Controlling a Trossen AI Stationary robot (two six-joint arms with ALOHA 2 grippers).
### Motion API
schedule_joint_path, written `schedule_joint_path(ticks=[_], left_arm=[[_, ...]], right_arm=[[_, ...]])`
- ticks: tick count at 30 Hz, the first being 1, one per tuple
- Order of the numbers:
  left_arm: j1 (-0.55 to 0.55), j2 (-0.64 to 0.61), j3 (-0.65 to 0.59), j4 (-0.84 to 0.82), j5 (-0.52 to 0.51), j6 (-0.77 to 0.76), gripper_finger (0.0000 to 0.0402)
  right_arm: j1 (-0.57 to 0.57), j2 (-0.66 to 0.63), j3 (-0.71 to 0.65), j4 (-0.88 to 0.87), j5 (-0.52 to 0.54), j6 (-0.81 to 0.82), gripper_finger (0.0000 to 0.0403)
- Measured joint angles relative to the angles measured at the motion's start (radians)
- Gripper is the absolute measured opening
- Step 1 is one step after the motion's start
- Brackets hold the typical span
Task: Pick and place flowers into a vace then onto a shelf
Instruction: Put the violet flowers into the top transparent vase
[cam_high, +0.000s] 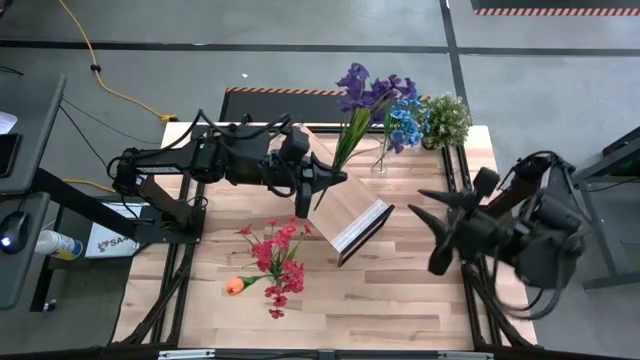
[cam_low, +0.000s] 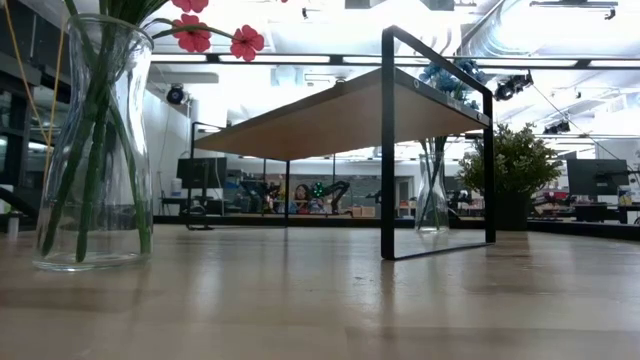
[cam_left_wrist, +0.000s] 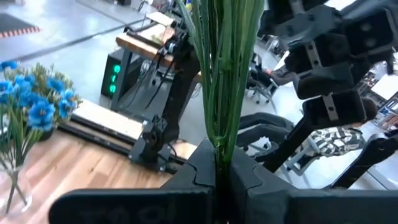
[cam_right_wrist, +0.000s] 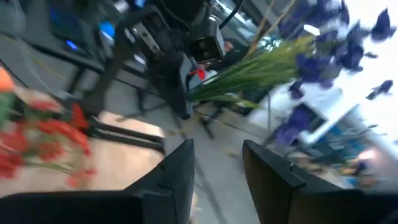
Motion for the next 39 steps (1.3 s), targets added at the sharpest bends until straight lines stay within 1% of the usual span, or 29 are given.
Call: schedule_joint_path(ticks=[5, 11, 15, 21, 24, 33, 39], left_arm=[[0.000, 0.000, 0.000, 0.031, 0.001, 0.044, 0.0040], [0.000, 0.000, 0.000, 0.070, 0.020, 0.074, 0.0040], [0.000, 0.000, 0.000, 0.096, 0.039, 0.075, 0.0040], [0.000, 0.000, 0.000, 0.095, 0.059, 0.075, 0.0040], [-0.001, 0.000, 0.000, 0.094, 0.063, 0.079, 0.0040], [-0.001, 0.000, 0.000, 0.094, 0.067, 0.147, 0.0040], [-0.001, 0.000, 0.000, 0.131, 0.107, 0.195, 0.0040]], right_arm=[[-0.003, -0.056, 0.000, -0.003, -0.115, 0.115, 0.0126], [-0.007, -0.112, 0.000, -0.010, -0.206, 0.208, 0.0126], [-0.045, -0.137, 0.000, -0.011, -0.316, 0.268, 0.0126], [-0.135, -0.146, 0.000, -0.001, -0.457, 0.279, 0.0126], [-0.189, -0.146, 0.000, 0.014, -0.550, 0.275, 0.0126], [-0.354, -0.150, 0.000, 0.044, -0.786, 0.280, 0.0126], [-0.463, -0.151, 0.000, 0.046, -0.939, 0.310, 0.0126]])
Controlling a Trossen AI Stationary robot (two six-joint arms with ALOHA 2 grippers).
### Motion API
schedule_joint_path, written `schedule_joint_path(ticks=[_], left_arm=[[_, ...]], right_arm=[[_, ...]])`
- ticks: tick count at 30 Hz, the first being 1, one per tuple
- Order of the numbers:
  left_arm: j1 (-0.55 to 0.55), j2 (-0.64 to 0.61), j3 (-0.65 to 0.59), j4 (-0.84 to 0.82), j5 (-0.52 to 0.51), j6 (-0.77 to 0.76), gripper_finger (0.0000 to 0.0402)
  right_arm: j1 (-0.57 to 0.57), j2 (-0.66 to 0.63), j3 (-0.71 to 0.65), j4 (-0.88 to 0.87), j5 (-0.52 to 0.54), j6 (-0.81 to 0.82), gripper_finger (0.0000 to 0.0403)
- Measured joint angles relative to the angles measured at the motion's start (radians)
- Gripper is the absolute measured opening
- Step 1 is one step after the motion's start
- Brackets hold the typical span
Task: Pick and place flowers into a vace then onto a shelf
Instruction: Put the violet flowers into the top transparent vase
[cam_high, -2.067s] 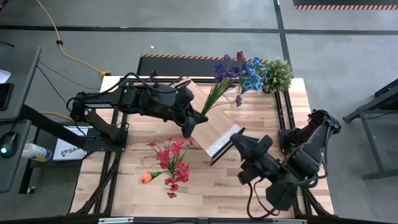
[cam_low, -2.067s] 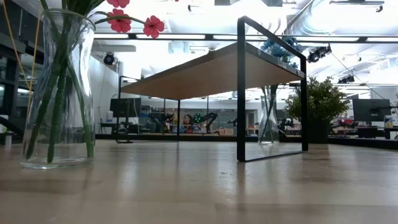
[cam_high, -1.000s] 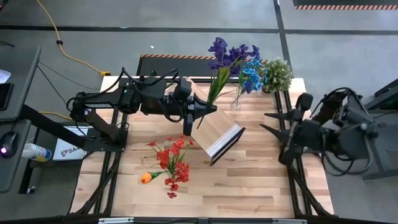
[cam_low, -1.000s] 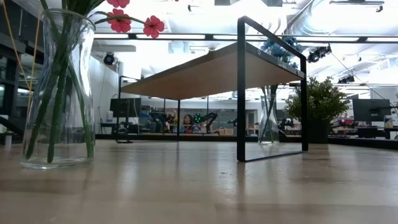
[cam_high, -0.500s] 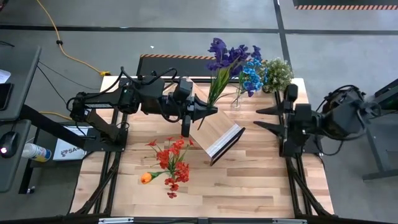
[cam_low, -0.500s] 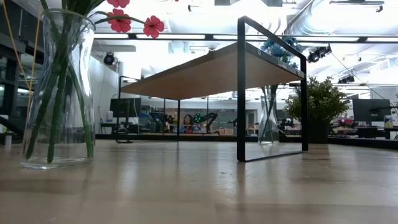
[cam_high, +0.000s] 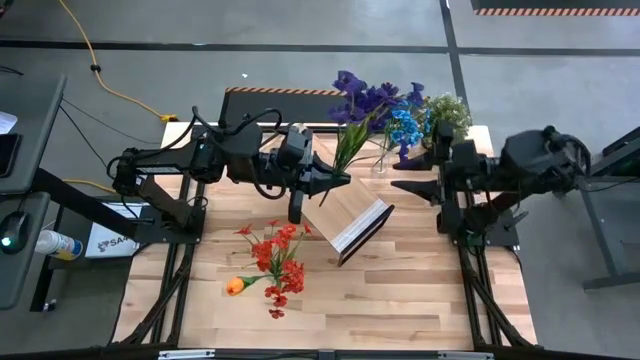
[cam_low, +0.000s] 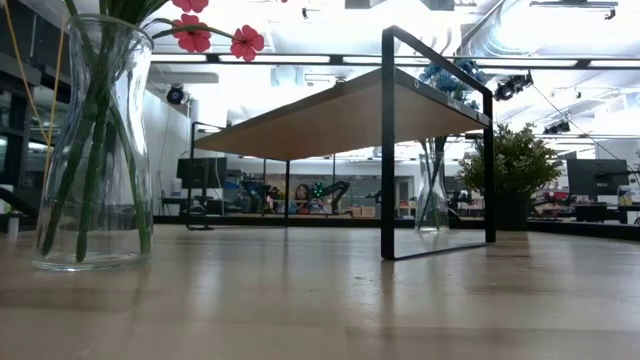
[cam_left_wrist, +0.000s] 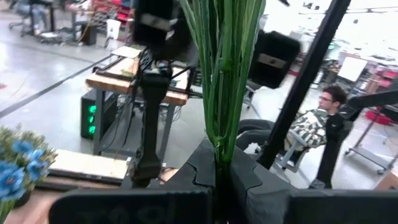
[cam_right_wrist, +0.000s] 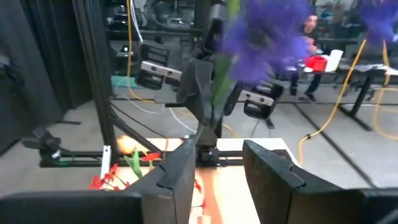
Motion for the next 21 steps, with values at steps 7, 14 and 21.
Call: schedule_joint_path(ticks=[7, 14, 21], left_arm=[[0.000, 0.000, 0.000, 0.011, 0.012, 0.034, 0.0040], [0.000, 0.000, 0.000, 0.011, 0.012, 0.062, 0.0040], [0.000, 0.000, 0.000, 0.011, 0.012, 0.084, 0.0040]], right_arm=[[-0.118, 0.000, 0.000, 0.092, -0.226, 0.010, 0.0127], [-0.218, 0.008, 0.000, 0.128, -0.388, 0.028, 0.0127], [-0.282, 0.050, 0.000, 0.135, -0.502, 0.048, 0.0127]])
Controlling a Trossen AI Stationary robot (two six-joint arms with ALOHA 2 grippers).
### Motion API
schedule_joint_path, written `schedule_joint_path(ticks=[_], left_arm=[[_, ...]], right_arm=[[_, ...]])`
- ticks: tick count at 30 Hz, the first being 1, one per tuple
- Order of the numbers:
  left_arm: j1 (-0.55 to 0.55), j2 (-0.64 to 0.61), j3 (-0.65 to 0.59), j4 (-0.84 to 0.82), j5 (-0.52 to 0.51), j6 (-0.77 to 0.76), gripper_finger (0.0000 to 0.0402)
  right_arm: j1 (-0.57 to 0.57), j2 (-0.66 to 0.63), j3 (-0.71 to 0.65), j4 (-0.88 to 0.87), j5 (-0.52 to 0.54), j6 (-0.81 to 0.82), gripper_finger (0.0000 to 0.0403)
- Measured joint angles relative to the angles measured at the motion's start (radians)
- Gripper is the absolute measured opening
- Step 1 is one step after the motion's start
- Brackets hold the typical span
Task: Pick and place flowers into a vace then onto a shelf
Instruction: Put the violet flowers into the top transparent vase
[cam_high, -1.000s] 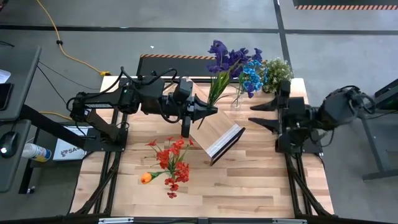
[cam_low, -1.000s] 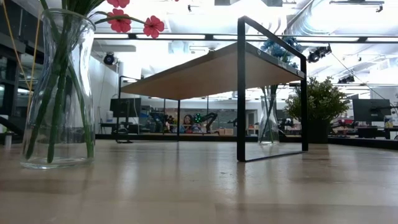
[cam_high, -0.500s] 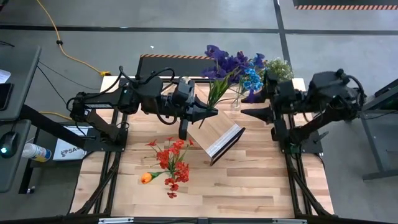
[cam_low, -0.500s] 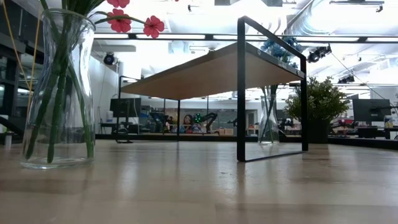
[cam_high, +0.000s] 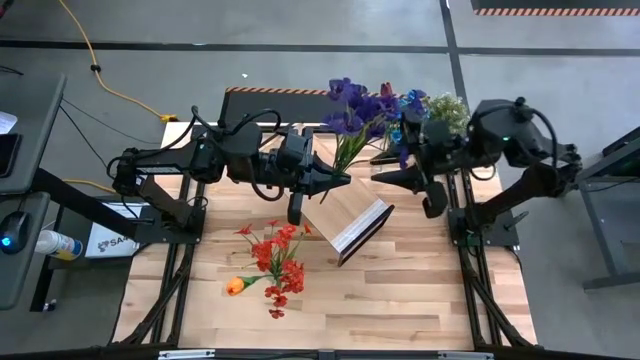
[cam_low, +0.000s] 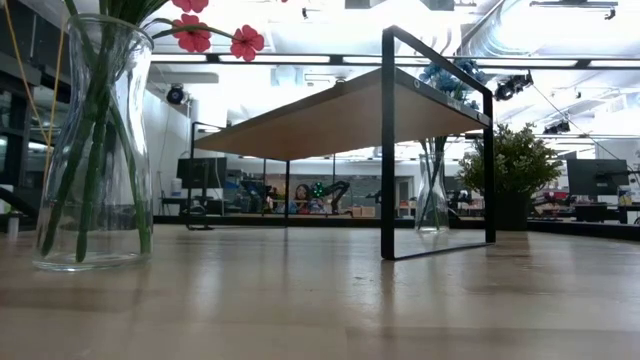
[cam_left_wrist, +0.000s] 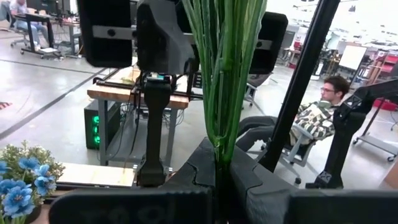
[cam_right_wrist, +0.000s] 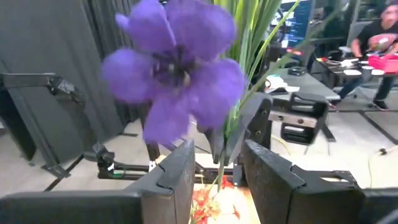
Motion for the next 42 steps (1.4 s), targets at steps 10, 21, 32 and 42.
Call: schedule_joint_path(ticks=[10, 21, 32, 42], left_arm=[[0.000, 0.000, 0.000, 0.000, 0.000, 0.019, 0.0040], [0.000, 0.000, 0.000, 0.002, 0.027, 0.028, 0.0040], [0.000, 0.000, 0.000, 0.003, 0.018, 0.049, 0.0040], [0.001, 0.000, 0.000, 0.019, 0.015, 0.075, 0.0040]], right_arm=[[-0.071, 0.039, 0.000, 0.038, -0.105, -0.003, 0.0127], [-0.124, 0.041, 0.000, 0.041, -0.150, 0.006, 0.0149], [-0.125, 0.069, 0.000, 0.091, -0.159, 0.002, 0.0247], [-0.125, 0.112, 0.000, 0.143, -0.192, 0.003, 0.0249]])
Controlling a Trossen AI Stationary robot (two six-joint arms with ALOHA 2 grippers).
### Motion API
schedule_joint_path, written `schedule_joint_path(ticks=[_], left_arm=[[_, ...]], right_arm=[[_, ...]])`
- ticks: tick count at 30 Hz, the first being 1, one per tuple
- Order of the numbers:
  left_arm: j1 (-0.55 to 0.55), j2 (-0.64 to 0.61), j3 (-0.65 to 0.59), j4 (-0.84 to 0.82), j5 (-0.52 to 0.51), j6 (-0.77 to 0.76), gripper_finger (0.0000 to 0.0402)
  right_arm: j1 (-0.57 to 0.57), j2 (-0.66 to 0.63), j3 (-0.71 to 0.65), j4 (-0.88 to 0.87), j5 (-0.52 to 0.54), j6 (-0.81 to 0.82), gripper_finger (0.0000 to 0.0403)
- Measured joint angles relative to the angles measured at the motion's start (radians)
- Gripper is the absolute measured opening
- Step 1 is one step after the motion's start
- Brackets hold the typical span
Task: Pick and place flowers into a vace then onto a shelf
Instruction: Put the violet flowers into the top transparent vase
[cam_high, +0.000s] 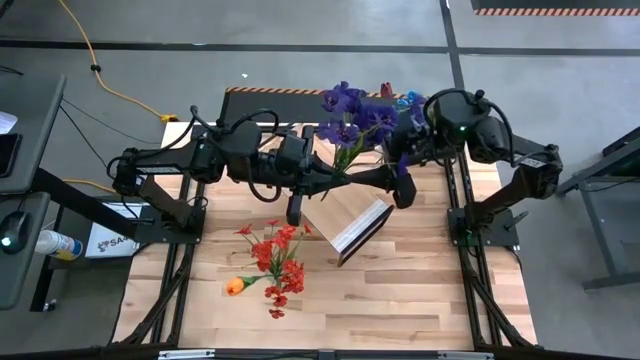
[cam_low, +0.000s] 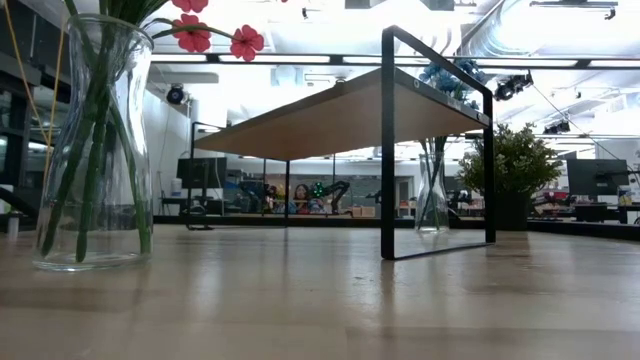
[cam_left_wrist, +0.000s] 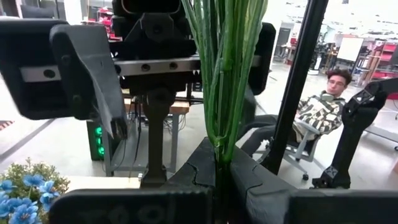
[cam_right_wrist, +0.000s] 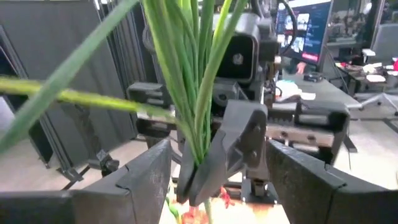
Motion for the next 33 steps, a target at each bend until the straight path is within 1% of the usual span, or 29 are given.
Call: schedule_joint_path(ticks=[9, 13, 16, 21, 33], left_arm=[[0.000, 0.000, 0.000, -0.004, 0.000, 0.000, 0.0040], [0.000, 0.000, 0.000, -0.008, 0.000, 0.000, 0.0040], [0.000, 0.000, 0.000, -0.008, 0.000, 0.000, 0.0040], [0.000, 0.000, 0.000, -0.008, 0.000, 0.000, 0.0040], [0.001, 0.000, 0.000, -0.009, -0.005, 0.000, 0.0040]], right_arm=[[0.000, 0.019, 0.000, 0.039, -0.017, 0.005, 0.0246], [0.003, 0.020, 0.000, 0.045, -0.017, 0.006, 0.0237], [0.003, 0.020, 0.000, 0.045, -0.017, 0.012, 0.0223], [0.003, 0.020, 0.000, 0.045, -0.017, 0.015, 0.0184], [0.004, 0.024, 0.000, 0.049, -0.025, 0.019, 0.0064]])
